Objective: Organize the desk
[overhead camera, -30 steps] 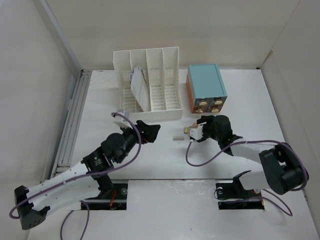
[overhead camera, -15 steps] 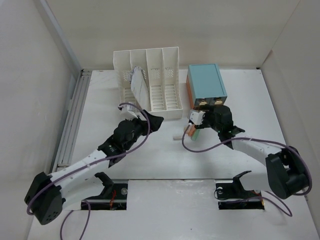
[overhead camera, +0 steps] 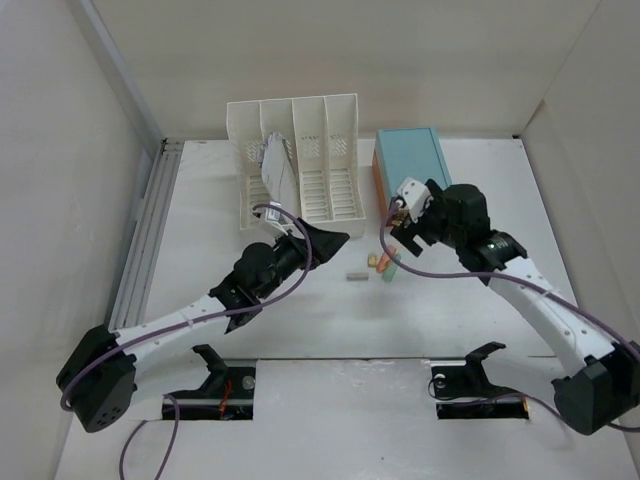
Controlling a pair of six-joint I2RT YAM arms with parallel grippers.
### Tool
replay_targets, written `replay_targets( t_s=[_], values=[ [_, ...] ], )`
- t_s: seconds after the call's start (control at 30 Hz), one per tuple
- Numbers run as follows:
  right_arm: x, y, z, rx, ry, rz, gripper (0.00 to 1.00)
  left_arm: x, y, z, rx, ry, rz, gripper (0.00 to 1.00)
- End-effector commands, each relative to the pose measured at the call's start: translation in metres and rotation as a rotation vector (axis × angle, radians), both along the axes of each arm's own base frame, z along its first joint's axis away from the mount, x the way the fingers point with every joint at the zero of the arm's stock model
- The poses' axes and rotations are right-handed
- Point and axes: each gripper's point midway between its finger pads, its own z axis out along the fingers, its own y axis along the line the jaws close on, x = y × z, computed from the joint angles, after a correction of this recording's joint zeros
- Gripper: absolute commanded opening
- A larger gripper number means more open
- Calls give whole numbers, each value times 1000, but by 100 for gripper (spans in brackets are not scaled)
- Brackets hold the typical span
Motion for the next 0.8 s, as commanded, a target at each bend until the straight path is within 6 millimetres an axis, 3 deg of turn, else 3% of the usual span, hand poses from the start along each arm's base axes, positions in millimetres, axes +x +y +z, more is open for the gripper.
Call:
replay_targets(
  t_s=[0.0, 0.17, 0.27, 0.33, 0.37, 0.4, 0.43, 0.47, 0.6, 0.63, 0.7, 0.73, 0.77],
  values=[
    [-21, -3, 38, 173, 80, -62, 100, -12, 6, 40, -99, -89, -20, 75],
    [10, -38, 108, 3, -179, -155, 100, -20, 22, 38, -66, -105, 4, 75],
    [24, -69, 133, -106, -277, -318, 100, -26, 33, 38, -61, -112, 30, 75],
    [33, -81, 152, -107, -258, -409, 100, -28, 42, 40, -68, -118, 56, 75],
    [25, -93, 135, -132, -127, -437, 100, -29, 43, 40, -66, -116, 56, 75],
    [23, -90, 169, -57, -115, -423, 100, -29, 43, 40, -66, -116, 56, 75],
    [29, -84, 153, -60, -13, -392, 100, -30, 44, 41, -60, -123, 56, 75],
    [23, -77, 151, -4, 53, -331, 100, -30, 44, 41, -60, -123, 56, 75],
    [-16, -52, 148, 154, 141, -148, 100, -29, 34, 42, -47, -129, 24, 75],
    [-24, -44, 130, 179, 195, -122, 100, -28, 33, 43, -44, -141, 25, 75],
    [-39, -41, 122, 264, 239, -79, 100, -30, 29, 59, -92, -186, 3, 75],
    [-36, -39, 118, 291, 232, -76, 100, -31, 26, 60, -98, -192, -9, 75],
    [-41, -38, 95, 339, 301, -112, 100, -32, 23, 64, -114, -204, -18, 75]
  ],
)
